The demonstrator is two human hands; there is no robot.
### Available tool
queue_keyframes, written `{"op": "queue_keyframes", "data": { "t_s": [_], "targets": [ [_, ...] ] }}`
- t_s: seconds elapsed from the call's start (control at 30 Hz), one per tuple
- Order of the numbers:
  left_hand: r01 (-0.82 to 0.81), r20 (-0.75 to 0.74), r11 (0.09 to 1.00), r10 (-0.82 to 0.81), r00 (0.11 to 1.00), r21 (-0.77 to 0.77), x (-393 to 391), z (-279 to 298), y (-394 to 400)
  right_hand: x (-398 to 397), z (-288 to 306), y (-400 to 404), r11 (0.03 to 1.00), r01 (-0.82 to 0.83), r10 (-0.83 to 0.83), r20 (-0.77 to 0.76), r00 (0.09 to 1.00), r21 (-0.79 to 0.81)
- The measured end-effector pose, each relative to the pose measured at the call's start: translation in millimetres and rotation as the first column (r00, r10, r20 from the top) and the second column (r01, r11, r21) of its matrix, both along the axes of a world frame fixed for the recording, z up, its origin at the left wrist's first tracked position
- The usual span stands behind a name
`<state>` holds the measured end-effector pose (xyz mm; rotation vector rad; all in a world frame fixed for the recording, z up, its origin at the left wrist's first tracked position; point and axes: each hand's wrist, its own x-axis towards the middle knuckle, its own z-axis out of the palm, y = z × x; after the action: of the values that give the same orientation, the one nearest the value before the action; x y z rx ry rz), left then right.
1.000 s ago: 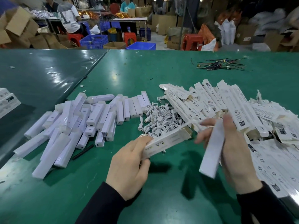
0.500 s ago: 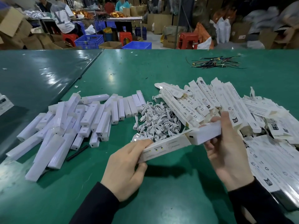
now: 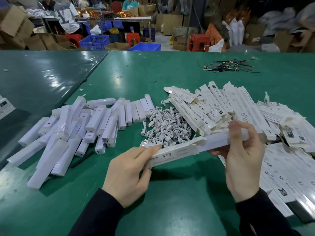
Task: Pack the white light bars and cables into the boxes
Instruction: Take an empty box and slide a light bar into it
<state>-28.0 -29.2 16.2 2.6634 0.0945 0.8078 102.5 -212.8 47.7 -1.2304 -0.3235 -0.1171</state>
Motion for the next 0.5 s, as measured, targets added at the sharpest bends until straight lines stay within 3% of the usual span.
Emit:
{"op": "queue_keyframes", "data": {
  "t_s": [0.1,0.2,0.4,0.5],
  "targets": [
    [-0.032,0.012,0.999,0.032,0.999,-0.003,-0.3,2.0,0.0,-5.4,-0.4,3.3,1.0,0.01,-0.01,0.089,0.996,0.006],
    [-0.07,0.038,0.997,0.071,0.997,-0.014,-0.9,2.3,-0.8,-6.7,-4.1,6.2,0.998,-0.066,0.065,0.065,0.996,0.011],
    [-0.133,-0.006,0.989,0.134,0.991,0.062,-0.3,1.5,-2.7,0.8,-5.9,4.6,0.992,-0.08,0.092,0.119,0.989,-0.1],
    [-0.135,-0.002,0.99,0.135,0.991,0.051,-0.4,1.2,-3.3,5.2,-9.0,4.1,0.992,-0.113,0.114,0.027,0.993,-0.05]
  ]
}}
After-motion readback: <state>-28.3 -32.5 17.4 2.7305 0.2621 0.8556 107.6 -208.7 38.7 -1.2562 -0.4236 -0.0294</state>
